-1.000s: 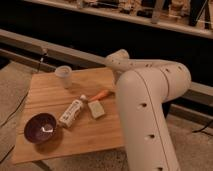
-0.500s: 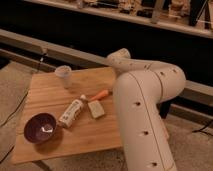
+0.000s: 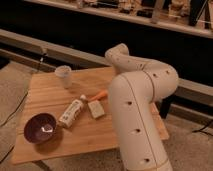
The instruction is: Push the eraser across the table
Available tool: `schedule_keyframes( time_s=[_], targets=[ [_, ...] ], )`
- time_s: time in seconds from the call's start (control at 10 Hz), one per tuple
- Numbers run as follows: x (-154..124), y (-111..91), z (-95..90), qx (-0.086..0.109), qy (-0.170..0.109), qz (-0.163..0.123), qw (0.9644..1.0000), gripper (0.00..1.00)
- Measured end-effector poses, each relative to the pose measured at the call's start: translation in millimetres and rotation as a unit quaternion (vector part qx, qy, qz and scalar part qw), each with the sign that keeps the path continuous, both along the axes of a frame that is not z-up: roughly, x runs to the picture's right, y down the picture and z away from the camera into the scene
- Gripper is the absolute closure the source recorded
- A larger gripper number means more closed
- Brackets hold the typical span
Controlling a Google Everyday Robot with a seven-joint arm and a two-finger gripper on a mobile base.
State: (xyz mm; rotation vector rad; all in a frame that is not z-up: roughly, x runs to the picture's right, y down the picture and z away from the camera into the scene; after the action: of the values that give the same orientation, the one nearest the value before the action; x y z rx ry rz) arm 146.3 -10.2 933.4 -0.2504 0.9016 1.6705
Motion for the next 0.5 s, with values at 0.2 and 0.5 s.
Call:
schedule_keyframes(
  time_s=[0.2,0.5],
  targets=[
    [4,1,5.2,-0.007,0.003,0.005,1.0,1.0],
    [13,6,15.4,-0.014,0.007,0.015,0.9998,1.0]
  ],
)
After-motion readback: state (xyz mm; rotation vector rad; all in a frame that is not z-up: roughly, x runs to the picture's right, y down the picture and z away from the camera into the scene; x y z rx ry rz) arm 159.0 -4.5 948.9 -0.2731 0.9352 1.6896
